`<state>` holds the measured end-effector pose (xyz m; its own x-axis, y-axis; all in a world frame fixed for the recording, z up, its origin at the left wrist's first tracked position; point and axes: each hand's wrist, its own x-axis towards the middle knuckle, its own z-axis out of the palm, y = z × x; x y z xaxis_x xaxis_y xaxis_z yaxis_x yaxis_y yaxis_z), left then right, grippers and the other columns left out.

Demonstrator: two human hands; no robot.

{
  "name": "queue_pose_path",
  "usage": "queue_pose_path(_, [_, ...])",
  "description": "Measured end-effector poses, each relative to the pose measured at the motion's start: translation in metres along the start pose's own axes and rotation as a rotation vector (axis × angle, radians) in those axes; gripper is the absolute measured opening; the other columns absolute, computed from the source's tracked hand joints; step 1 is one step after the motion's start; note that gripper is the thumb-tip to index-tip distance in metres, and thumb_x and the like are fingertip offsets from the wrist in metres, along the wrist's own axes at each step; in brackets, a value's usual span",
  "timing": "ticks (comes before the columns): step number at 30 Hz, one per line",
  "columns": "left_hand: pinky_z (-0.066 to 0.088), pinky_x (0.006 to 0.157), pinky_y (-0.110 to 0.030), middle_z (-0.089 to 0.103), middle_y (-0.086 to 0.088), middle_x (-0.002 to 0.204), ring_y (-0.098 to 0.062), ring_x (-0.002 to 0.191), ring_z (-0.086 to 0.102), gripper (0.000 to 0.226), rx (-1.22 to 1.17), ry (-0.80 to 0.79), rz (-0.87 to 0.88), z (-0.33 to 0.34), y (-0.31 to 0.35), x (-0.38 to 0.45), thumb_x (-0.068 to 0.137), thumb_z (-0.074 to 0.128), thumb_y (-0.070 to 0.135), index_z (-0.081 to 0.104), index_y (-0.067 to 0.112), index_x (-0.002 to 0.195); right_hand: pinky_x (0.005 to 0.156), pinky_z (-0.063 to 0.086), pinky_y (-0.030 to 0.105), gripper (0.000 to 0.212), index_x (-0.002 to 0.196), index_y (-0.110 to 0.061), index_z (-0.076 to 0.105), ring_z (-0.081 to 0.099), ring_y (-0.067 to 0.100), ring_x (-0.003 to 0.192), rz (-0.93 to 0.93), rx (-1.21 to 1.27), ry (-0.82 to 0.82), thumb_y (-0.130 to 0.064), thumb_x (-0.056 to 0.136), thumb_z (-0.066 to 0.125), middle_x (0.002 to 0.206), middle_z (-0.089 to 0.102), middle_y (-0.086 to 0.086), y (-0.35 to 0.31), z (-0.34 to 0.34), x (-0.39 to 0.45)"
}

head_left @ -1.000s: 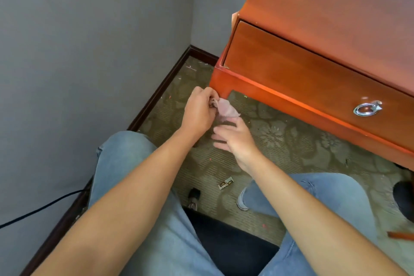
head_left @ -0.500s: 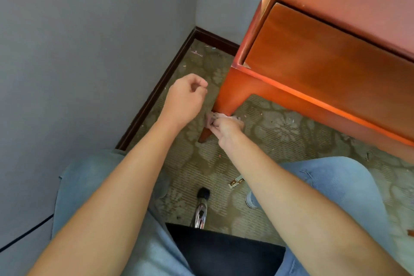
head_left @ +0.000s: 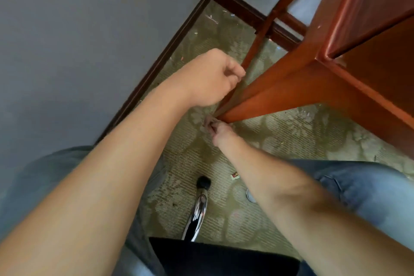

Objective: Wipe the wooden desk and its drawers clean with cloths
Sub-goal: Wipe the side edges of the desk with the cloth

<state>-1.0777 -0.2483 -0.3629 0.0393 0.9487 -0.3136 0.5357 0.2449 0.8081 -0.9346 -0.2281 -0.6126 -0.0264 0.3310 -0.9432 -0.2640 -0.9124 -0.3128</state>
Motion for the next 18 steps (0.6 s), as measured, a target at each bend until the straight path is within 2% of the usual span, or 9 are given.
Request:
queue_pose_path(3, [0.042,0.098,-0.017,0.072,0.007,0.126,-0.010,0.119,0.065,0.026,0.088,0.050,-0.018,-0.005,-0.012,0.006,0.103,0.060,0.018,0.074,0.027,0.123,0.069,0.058,0.022,0.024,0.091,-0.005,0.054,0.065,0.009,0.075,-0.121,-0.133,0.033,0.014,0.100,0.042,0.124,0.061,0.017,0.007,-0.009,0.023])
queue_pose_path(4, [0.042,0.097,-0.015,0.073,0.007,0.123,-0.009,0.118,0.065,0.025,0.059,0.053,-0.018,-0.004,-0.012,0.008,0.103,0.061,0.018,0.075,0.026,0.122,0.063,0.059,0.021,0.023,0.101,0.001,0.059,0.067,0.011,0.078,-0.155,-0.225,0.065,0.019,0.095,0.045,0.118,0.064,0.017,0.007,-0.018,0.036])
queue_pose_path(6, [0.042,0.095,-0.012,0.074,0.008,0.120,-0.006,0.116,0.066,0.024,-0.034,0.015,-0.017,0.000,-0.009,0.010,0.102,0.064,0.019,0.076,0.026,0.122,0.061,0.059,0.022,0.047,0.126,0.008,0.059,0.072,0.020,0.091,-0.175,-0.357,0.086,0.023,0.081,0.056,0.123,0.068,0.022,0.004,-0.040,0.053])
queue_pose_path(8, [0.041,0.087,-0.008,0.074,0.011,0.119,-0.002,0.113,0.066,0.025,-0.050,-0.045,0.012,0.005,-0.002,0.014,0.102,0.064,0.020,0.076,0.028,0.124,0.061,0.058,0.023,0.055,0.129,0.013,0.056,0.075,0.022,0.086,-0.213,-0.466,0.107,0.024,0.075,0.058,0.114,0.071,0.025,-0.012,-0.066,0.060])
queue_pose_path(10, [0.042,0.071,-0.006,0.074,0.022,0.097,0.011,0.087,0.065,0.022,-0.048,-0.088,0.028,0.011,0.007,0.016,0.104,0.061,0.024,0.077,0.027,0.119,0.054,0.054,0.021,0.036,0.115,0.016,0.058,0.072,0.017,0.066,-0.275,-0.502,0.132,0.023,0.079,0.057,0.095,0.071,0.026,-0.038,-0.059,-0.009])
queue_pose_path(12, [0.039,0.055,-0.009,0.061,0.026,0.055,0.012,0.050,0.055,0.024,-0.054,-0.097,0.026,0.017,0.016,0.016,0.106,0.057,0.030,0.079,0.022,0.107,0.047,0.045,0.022,0.010,0.090,0.009,0.058,0.058,0.016,0.052,-0.433,-0.517,0.104,0.014,0.089,0.050,0.075,0.059,0.021,-0.061,-0.048,-0.075])
queue_pose_path(13, [0.040,0.054,-0.013,0.056,0.023,0.046,0.008,0.044,0.053,0.029,-0.054,-0.092,0.018,0.019,0.021,0.014,0.107,0.054,0.034,0.079,0.019,0.103,0.048,0.040,0.026,0.018,0.085,-0.002,0.057,0.051,0.018,0.052,-0.537,-0.467,0.081,0.009,0.094,0.046,0.070,0.054,0.016,-0.073,-0.043,-0.108])
queue_pose_path(15, [0.050,0.067,-0.021,0.066,0.018,0.057,0.004,0.055,0.062,0.040,-0.059,-0.057,0.018,0.022,0.026,0.011,0.108,0.050,0.040,0.079,0.014,0.097,0.051,0.033,0.026,0.033,0.078,-0.018,0.053,0.042,0.014,0.054,-0.656,-0.232,0.006,0.003,0.100,0.039,0.065,0.048,0.005,-0.089,-0.033,-0.165])
queue_pose_path(18, [0.056,0.092,-0.037,0.079,-0.009,0.095,-0.022,0.090,0.073,0.050,-0.079,-0.029,-0.023,0.027,0.033,0.009,0.107,0.048,0.042,0.076,0.002,0.098,0.056,0.035,0.026,0.032,0.072,-0.019,0.046,0.043,0.014,0.057,-0.721,0.054,-0.073,0.008,0.086,0.039,0.066,0.046,0.001,-0.083,-0.034,-0.223])
